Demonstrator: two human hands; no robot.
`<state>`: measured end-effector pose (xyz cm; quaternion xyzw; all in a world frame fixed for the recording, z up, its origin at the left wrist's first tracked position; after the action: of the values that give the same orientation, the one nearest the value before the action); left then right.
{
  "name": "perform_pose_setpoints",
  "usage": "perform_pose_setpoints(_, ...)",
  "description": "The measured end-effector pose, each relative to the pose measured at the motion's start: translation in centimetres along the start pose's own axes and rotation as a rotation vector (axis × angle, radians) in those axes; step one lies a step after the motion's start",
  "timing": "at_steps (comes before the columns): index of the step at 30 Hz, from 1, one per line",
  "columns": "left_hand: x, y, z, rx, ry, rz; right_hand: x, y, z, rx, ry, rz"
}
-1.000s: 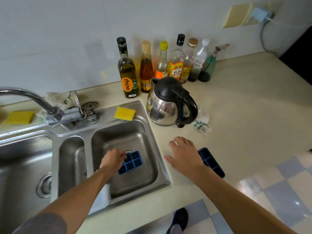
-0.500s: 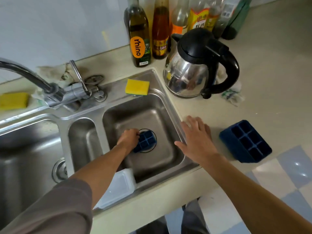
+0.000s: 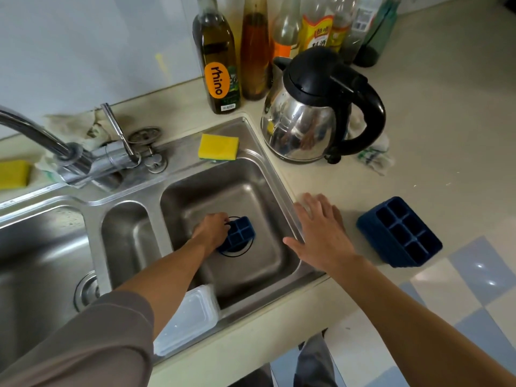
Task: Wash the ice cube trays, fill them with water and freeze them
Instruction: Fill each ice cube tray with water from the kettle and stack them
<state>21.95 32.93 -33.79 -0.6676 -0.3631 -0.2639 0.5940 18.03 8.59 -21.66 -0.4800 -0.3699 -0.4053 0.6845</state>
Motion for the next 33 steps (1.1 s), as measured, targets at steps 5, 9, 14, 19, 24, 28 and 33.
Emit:
perform_pose_setpoints(5, 2.7, -2.2, 0.4, 0.036, -0.161, -0.091, 1.0, -0.3, -0.1, 0.015, 0.148, 0.059)
perform_pose_setpoints(9, 4.7, -4.8, 0.9, 0.081, -0.388, -0.169, 5.8, -0.9, -1.6, -0.105, 0.713, -0.084)
perform_pose_setpoints(14, 6.7, -8.6, 1.1, 0.180, -0.601, -0.268, 17.1, -3.4, -6.7, -0.155, 1.096, -0.822)
perform_pose_setpoints(19, 7.7, -12.1, -0.7, 0.209, -0.969, -0.293, 22.3, 0.6, -9.3, -0.113, 1.157, -0.810)
perform_pose_setpoints(24, 8.7, -15.8, -3.5, 0.201, -1.151, -0.325, 21.8, 5.6, -8.1, -0.009, 1.220, -0.459)
perform_pose_setpoints(28, 7.8, -17.7, -4.9, 0.210, -1.264, -0.304, 21.2, 7.0, -7.8, 0.045, 1.229, -0.377)
perform_pose_setpoints(33, 7.1, -19.4, -5.1, 0.214, -1.275, -0.305, 20.9, 6.3, -7.3, 0.022, 1.214, -0.374)
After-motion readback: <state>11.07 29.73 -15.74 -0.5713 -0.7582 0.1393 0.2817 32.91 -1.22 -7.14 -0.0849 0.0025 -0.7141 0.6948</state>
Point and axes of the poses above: each hand's wrist, its own y-axis towards the middle knuckle, its own x-axis out of the back of the hand, z = x × y, the point moved 9 cm from there along y, towards the middle knuckle, and after that the axes turned 10 degrees about y, right-handed, at the moved point
